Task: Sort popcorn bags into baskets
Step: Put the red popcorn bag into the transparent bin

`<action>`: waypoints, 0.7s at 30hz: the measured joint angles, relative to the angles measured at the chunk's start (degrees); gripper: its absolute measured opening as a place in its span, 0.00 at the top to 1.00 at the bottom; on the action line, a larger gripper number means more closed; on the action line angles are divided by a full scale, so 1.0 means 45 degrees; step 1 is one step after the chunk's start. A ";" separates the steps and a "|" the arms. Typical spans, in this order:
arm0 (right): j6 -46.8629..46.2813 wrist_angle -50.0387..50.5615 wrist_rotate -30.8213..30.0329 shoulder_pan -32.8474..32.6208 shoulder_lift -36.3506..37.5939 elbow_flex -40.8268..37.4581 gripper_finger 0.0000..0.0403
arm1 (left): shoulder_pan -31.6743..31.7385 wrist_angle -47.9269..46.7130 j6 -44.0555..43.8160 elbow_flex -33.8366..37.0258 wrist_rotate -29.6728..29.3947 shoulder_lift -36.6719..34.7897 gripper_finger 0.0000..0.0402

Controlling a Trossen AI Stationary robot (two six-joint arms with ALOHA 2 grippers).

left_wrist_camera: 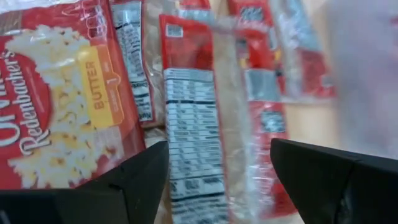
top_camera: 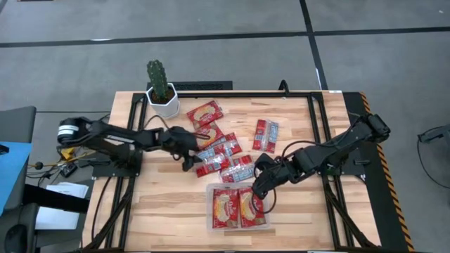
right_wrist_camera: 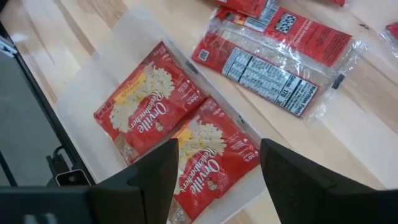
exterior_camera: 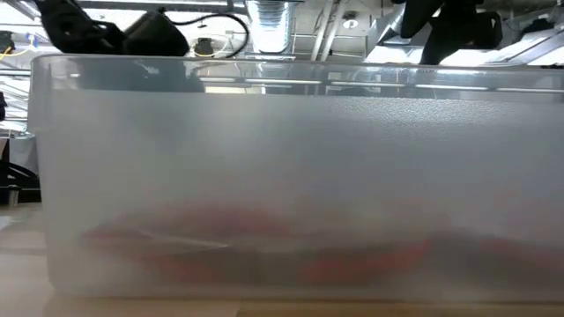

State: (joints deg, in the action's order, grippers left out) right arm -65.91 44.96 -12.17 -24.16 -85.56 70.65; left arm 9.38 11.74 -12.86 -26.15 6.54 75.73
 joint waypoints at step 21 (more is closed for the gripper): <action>-0.0151 -0.0121 -0.0461 -0.0039 -0.0005 -0.0002 0.39 | 0.0294 -0.1235 -0.0770 -0.1957 0.2202 0.4723 0.89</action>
State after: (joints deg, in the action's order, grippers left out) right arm -66.59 44.42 -14.24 -24.34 -85.58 70.64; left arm 10.71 6.18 -16.32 -34.95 16.45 96.98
